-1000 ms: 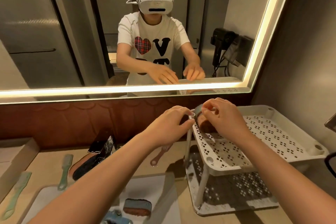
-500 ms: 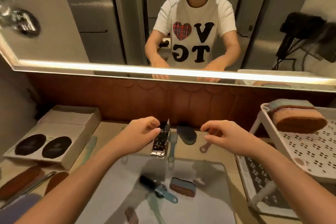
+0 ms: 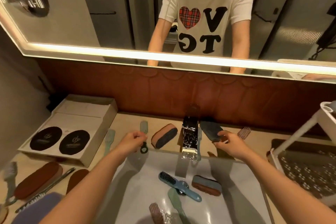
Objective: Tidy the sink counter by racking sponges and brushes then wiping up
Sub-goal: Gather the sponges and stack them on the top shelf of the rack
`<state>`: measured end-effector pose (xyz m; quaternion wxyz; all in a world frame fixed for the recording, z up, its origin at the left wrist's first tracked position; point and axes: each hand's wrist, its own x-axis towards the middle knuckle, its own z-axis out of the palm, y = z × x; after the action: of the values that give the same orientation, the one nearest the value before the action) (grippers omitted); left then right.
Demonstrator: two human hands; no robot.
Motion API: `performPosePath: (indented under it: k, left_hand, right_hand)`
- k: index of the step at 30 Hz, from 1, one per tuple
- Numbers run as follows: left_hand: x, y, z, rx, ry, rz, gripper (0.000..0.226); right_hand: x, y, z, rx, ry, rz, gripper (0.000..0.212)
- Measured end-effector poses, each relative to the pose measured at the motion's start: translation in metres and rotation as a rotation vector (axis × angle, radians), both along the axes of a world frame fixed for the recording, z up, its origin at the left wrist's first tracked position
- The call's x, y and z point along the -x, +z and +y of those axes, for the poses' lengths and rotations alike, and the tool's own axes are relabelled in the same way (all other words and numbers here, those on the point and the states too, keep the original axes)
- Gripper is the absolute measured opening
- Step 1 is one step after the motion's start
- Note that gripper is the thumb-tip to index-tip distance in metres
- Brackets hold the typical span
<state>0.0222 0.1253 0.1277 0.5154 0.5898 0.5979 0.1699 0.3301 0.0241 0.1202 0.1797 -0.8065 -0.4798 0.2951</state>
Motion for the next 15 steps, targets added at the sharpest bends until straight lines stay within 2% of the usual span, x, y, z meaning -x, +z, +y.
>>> performPosePath:
  k: [6, 9, 15]
  left_hand:
    - [-0.023, -0.037, 0.027, -0.096, -0.139, 0.086, 0.051]
    - [-0.031, -0.057, 0.040, -0.169, -0.238, 0.173, 0.066]
    - [-0.038, -0.074, 0.050, -0.367, -0.359, 0.431, 0.071]
  right_hand:
    - [-0.003, -0.049, 0.025, 0.054, -0.162, -0.161, 0.076]
    - [-0.002, -0.062, 0.034, 0.071, -0.225, -0.246, 0.083]
    - [-0.009, -0.072, 0.052, 0.048, -0.242, -0.395, 0.095]
